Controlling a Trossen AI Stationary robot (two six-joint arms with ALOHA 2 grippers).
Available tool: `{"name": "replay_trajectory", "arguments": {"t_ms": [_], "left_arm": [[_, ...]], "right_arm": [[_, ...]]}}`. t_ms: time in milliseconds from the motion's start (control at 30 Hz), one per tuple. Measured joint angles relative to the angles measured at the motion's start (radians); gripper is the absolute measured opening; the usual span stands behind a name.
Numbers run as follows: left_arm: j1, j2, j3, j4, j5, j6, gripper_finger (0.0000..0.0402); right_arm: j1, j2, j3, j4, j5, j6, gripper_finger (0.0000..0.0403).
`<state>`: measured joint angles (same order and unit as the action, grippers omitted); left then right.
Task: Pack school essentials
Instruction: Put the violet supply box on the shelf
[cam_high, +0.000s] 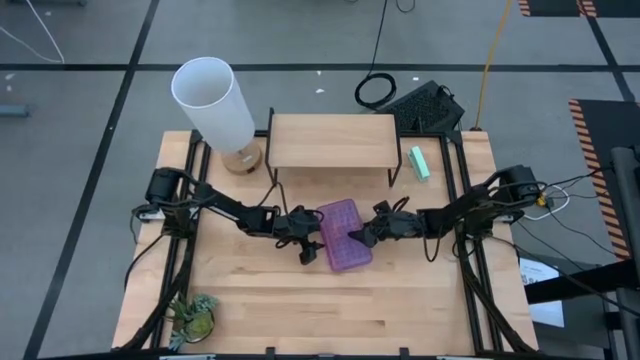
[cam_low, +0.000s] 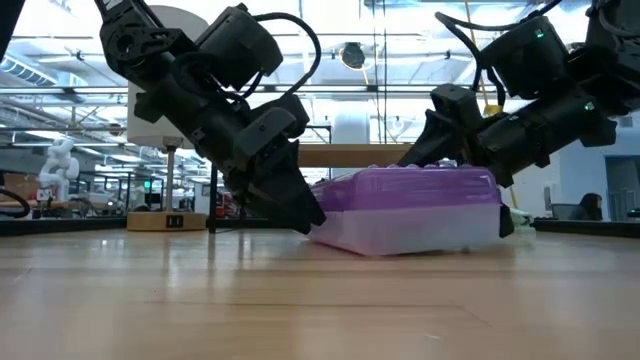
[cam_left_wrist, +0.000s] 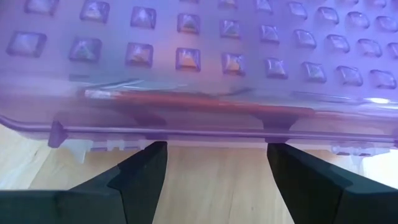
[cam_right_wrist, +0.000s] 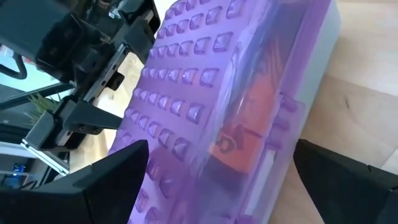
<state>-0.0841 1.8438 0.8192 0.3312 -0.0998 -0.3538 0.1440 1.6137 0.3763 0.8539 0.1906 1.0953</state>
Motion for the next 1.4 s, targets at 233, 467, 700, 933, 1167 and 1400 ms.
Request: {"name": "replay_trajectory", "arguments": {"t_ms": [233,467,700,933,1167,1400], "left_arm": [[0.0,0.003,0.0,0.029,-0.005,0.0,0.0282],[0.0,-0.03,0.0,0.011,-0.007,0.004,0.0282],[0.0,-0.099,0.0,-0.038,-0.013,0.011,0.0282],[0.001,-0.188,0.002,-0.077,-0.052,0.039,0.0282],[0.014,-0.234,0.004,-0.088,-0.075,0.085,0.0282],[0.058,-0.24,0.008,-0.108,-0.067,0.102,0.0282]], "right_arm": [[0.0,-0.04,0.0,-0.058,-0.008,-0.005,0.0386],[0.0,-0.056,0.0,-0.059,-0.012,-0.004,0.0386],[0.001,-0.112,0.0,-0.067,-0.011,-0.001,0.0386],[-0.003,-0.221,0.0,-0.105,0.016,-0.041,0.0386],[-0.007,-0.287,0.0,-0.111,0.075,-0.086,0.0386],[-0.017,-0.298,0.04,-0.119,0.163,-0.158,0.0386]]}}
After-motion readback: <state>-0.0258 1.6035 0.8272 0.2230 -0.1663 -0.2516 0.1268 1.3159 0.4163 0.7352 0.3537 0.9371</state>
